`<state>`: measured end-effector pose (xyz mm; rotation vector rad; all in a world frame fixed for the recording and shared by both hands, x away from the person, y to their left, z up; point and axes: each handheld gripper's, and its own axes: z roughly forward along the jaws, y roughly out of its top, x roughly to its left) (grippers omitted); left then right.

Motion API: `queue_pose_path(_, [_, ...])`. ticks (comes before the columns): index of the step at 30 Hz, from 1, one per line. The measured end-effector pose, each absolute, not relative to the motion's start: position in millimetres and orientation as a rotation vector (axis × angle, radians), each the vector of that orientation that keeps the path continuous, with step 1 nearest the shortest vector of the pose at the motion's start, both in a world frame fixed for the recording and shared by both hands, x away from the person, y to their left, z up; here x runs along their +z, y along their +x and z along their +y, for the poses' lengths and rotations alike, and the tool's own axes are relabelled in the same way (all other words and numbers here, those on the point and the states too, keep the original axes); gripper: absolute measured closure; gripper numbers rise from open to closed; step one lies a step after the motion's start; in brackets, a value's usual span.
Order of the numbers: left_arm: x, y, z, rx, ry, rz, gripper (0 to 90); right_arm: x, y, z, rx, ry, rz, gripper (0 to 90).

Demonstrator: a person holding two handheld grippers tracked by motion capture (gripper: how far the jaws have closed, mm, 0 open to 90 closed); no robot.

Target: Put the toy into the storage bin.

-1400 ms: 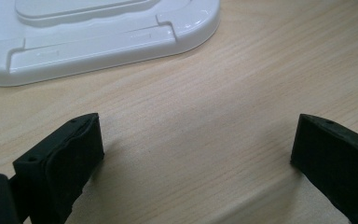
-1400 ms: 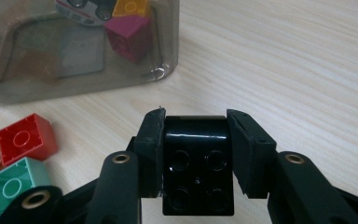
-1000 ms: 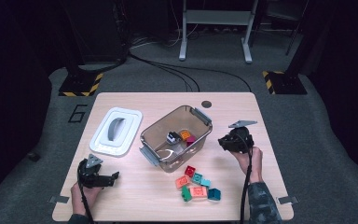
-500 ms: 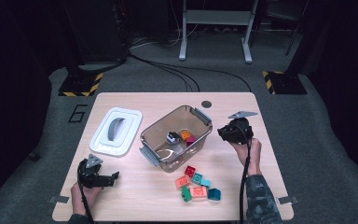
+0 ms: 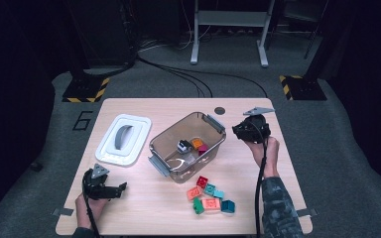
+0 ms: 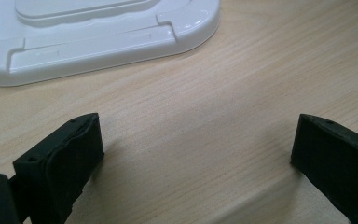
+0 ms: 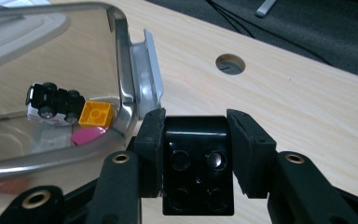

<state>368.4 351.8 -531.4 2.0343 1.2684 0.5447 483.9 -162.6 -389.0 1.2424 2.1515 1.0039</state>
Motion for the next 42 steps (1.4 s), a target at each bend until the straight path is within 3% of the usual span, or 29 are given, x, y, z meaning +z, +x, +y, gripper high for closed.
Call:
queue_pose_path(24, [-531.3,368.4,351.8,0.544,2.035,1.268,2.1,-349.8,492.2,-132.9,1.037,1.111,2.127,58.9])
queue_pose_path(42, [-531.3,368.4,351.8,0.544,2.035,1.268,2.2,-359.8,489.5,-100.4,1.054,1.028,2.241,58.8])
